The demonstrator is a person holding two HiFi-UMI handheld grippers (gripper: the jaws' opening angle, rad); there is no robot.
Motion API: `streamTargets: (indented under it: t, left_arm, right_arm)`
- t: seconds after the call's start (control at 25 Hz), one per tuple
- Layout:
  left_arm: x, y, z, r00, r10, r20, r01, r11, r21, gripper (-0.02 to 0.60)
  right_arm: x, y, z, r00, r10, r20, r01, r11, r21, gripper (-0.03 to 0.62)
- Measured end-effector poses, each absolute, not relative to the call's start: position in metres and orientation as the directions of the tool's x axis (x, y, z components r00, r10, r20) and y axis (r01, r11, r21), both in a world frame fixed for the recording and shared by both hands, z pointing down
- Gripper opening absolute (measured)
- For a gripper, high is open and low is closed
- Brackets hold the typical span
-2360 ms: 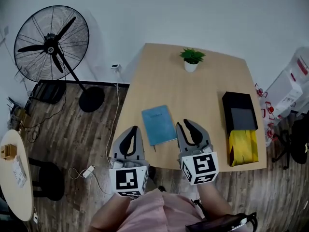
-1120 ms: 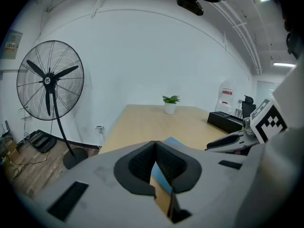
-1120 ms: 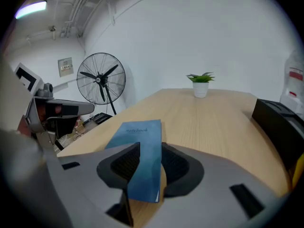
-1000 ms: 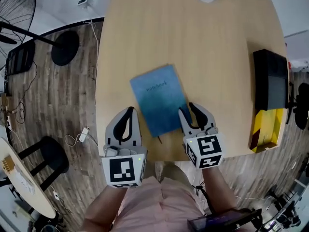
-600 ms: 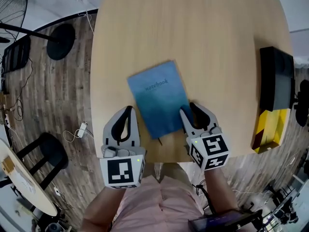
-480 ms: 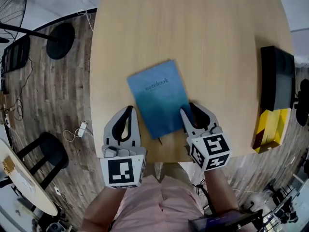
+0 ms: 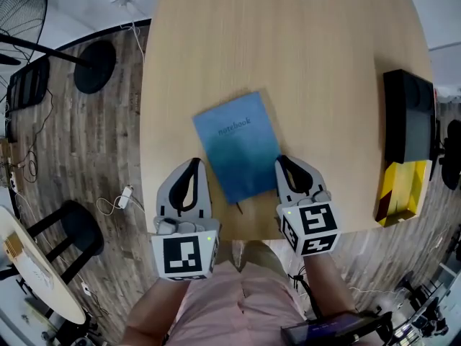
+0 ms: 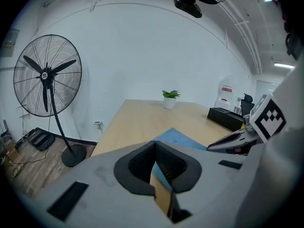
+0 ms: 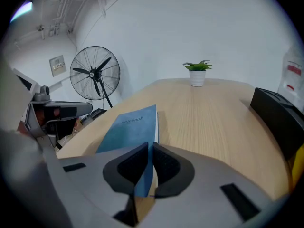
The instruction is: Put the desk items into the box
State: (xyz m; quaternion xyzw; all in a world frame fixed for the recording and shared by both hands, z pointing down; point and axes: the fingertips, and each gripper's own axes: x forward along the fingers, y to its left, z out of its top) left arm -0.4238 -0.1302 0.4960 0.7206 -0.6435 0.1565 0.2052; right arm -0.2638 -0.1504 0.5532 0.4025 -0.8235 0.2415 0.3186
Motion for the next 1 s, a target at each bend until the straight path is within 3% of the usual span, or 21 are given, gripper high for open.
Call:
streamTargets:
  t: [0.44, 1.0]
  left_arm:
    - [-0.417, -0.121, 0.453, 0.118, -0.898, 0.423, -0.993, -0.094, 0.076, 0.011]
    - [-0.415, -0.108, 0.389, 0.075, -0.95, 0.303, -0.996, -0.059, 0.061, 0.011]
  right_arm:
    - [-0.283, -0.136, 0.496, -0.561, -0.556, 0.613, -0.783, 0.597, -0.175, 0.011]
    - [-0.327, -0.103, 0.446, -0.67, -0.517, 0.532, -0.677, 0.72, -0.152, 0.009]
